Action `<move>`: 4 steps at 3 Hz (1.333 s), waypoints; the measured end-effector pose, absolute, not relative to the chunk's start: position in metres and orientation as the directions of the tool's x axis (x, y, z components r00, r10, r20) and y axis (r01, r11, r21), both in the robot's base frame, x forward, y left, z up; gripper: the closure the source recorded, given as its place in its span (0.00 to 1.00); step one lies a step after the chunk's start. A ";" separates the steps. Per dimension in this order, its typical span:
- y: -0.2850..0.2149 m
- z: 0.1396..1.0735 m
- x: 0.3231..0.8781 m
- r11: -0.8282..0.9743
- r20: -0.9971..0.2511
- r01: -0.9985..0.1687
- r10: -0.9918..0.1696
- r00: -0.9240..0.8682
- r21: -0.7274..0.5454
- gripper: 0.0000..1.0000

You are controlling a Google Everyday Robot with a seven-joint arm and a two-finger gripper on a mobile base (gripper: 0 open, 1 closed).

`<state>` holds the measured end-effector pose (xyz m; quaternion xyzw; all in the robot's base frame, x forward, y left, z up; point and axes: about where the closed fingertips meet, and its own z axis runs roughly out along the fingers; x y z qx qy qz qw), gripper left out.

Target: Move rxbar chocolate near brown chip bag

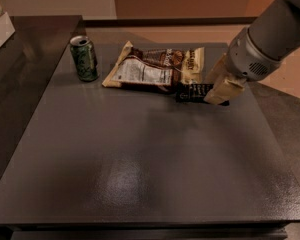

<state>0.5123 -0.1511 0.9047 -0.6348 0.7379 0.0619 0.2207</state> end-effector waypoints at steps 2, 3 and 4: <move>-0.153 0.901 0.518 0.284 -0.431 -0.938 -0.885 -0.178 -0.196 0.13; -0.152 0.901 0.518 0.283 -0.431 -0.939 -0.885 -0.176 -0.197 0.00; -0.152 0.901 0.518 0.282 -0.431 -0.939 -0.885 -0.176 -0.197 0.00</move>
Offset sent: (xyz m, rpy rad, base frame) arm 0.0047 -0.0028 -0.0036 0.0232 -0.0126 -0.0850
